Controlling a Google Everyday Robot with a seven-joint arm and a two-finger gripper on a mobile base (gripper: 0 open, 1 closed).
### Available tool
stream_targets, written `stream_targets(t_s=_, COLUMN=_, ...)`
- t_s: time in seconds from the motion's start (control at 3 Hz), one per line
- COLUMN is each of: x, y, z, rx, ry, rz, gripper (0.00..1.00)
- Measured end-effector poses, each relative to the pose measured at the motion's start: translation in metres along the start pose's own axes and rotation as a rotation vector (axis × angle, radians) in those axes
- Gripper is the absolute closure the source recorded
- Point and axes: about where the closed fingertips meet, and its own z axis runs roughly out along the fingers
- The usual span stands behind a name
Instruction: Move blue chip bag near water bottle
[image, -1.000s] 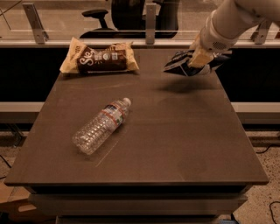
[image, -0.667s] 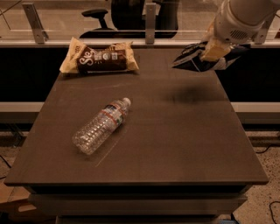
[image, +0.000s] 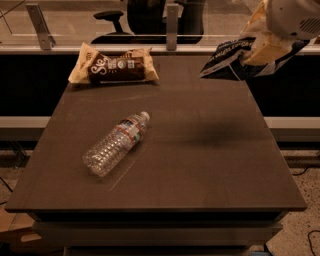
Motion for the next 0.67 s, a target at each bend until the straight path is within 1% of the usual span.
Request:
stream_targets(t_s=0.33, x=-0.024, y=0.034, z=-0.031, rx=-0.013, ry=-0.062, rz=-0.070, gripper=1.00)
stream_targets(t_s=0.67, x=-0.044, y=0.064, z=-0.046, rx=-0.039, ry=-0.133, rz=-0.116, gripper=1.00)
